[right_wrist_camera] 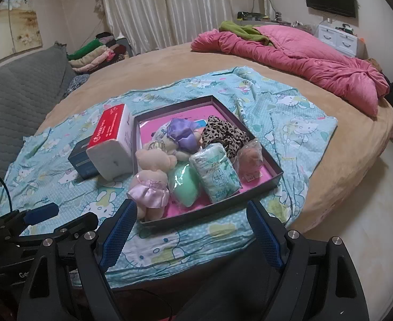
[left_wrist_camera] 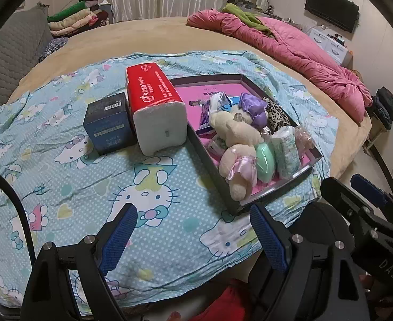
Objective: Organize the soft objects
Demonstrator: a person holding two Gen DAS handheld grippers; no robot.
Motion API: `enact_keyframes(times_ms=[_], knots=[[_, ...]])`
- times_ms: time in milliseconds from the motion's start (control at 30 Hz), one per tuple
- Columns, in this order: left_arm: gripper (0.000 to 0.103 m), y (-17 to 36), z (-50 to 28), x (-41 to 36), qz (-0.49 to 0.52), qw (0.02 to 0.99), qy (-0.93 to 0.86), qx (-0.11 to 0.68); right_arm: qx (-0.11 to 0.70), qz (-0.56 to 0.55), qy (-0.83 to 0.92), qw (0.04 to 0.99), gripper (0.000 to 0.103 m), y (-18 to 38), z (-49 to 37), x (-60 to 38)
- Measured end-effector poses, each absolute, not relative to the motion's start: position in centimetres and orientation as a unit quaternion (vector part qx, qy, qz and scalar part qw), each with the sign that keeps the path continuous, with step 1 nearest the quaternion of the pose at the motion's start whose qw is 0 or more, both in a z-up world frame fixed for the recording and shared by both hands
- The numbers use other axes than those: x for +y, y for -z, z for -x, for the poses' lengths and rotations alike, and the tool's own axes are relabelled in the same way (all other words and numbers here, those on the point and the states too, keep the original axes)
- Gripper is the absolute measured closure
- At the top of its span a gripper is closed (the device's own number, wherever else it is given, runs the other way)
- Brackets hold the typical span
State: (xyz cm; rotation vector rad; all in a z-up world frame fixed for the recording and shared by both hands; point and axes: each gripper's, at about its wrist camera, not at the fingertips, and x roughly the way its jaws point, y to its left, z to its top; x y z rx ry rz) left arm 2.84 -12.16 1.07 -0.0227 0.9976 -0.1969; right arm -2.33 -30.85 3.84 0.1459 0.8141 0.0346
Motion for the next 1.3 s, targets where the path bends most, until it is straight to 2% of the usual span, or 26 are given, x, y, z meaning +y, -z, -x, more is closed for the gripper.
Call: enact_keyframes(times_ms=[1300], knots=[[0.017, -1.00, -2.71, -12.00, 0.007, 0.874, 0.085, 0.478, 0.398, -0.079, -0.014, 0.914, 0.018, -3.78, 2.27, -31.09]])
